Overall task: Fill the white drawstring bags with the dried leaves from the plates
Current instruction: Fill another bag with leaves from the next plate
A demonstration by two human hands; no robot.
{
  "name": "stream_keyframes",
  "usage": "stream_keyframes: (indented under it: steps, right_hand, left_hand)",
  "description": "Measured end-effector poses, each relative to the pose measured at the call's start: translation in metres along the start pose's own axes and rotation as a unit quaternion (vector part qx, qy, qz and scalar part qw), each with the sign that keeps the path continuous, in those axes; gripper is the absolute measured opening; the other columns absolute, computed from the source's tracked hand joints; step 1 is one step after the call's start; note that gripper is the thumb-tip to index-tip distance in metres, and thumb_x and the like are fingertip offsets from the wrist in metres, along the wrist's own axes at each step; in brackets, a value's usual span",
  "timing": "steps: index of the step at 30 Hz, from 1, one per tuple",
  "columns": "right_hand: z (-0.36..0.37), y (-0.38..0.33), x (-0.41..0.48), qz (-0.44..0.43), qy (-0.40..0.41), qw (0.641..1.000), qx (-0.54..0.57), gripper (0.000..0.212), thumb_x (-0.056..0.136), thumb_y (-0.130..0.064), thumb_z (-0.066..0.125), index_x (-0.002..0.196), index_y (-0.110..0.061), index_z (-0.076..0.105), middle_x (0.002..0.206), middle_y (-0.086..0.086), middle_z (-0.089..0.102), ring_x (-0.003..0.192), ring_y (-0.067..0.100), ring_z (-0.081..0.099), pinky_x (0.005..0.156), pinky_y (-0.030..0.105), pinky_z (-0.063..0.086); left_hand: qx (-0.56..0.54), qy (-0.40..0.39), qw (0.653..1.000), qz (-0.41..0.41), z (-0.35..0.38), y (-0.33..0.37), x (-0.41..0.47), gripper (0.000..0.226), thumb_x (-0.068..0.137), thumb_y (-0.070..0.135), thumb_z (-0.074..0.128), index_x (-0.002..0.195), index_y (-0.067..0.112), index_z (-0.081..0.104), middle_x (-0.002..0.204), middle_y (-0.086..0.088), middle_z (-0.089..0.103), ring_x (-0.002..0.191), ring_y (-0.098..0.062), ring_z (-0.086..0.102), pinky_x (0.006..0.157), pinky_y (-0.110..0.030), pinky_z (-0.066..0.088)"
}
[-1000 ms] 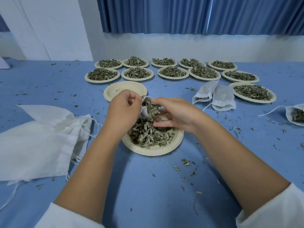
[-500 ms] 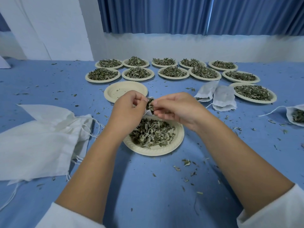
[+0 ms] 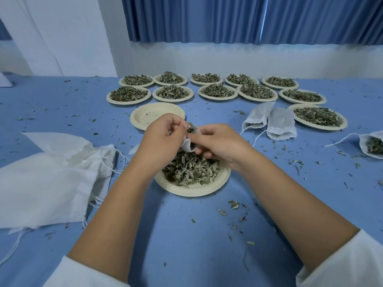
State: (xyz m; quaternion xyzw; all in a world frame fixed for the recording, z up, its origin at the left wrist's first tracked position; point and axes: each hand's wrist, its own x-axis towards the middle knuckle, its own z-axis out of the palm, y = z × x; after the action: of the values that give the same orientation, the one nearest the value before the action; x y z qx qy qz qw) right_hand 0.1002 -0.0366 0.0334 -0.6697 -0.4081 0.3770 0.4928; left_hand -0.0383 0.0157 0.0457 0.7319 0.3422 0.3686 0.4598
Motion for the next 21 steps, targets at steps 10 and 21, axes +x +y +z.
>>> stream_keyframes:
  steps: [10, 21]
  right_hand:
    - [0.007, 0.008, 0.002, -0.064, 0.034, 0.996, -0.060, 0.012, 0.084, -0.017, 0.069, 0.088, -0.006, 0.067, 0.073, 0.005, 0.060, 0.064, 0.013, 0.054, 0.059, 0.030, 0.044]
    - [0.003, -0.003, -0.004, -0.102, 0.022, 0.994, 0.019, 0.008, 0.086, -0.033, 0.073, 0.090, -0.028, 0.077, 0.059, -0.013, 0.057, 0.051, 0.001, 0.047, 0.046, 0.016, 0.039]
  left_hand:
    - [0.063, -0.017, 0.997, 0.048, 0.002, -0.008, 0.001, 0.014, 0.096, 0.021, 0.056, 0.084, 0.024, 0.062, 0.073, 0.007, 0.062, 0.062, -0.004, 0.057, 0.066, -0.023, 0.050]
    - [0.116, 0.012, 0.992, 0.053, -0.002, -0.017, 0.009, 0.015, 0.097, 0.028, 0.055, 0.083, 0.026, 0.061, 0.071, 0.010, 0.059, 0.053, 0.004, 0.049, 0.050, -0.010, 0.039]
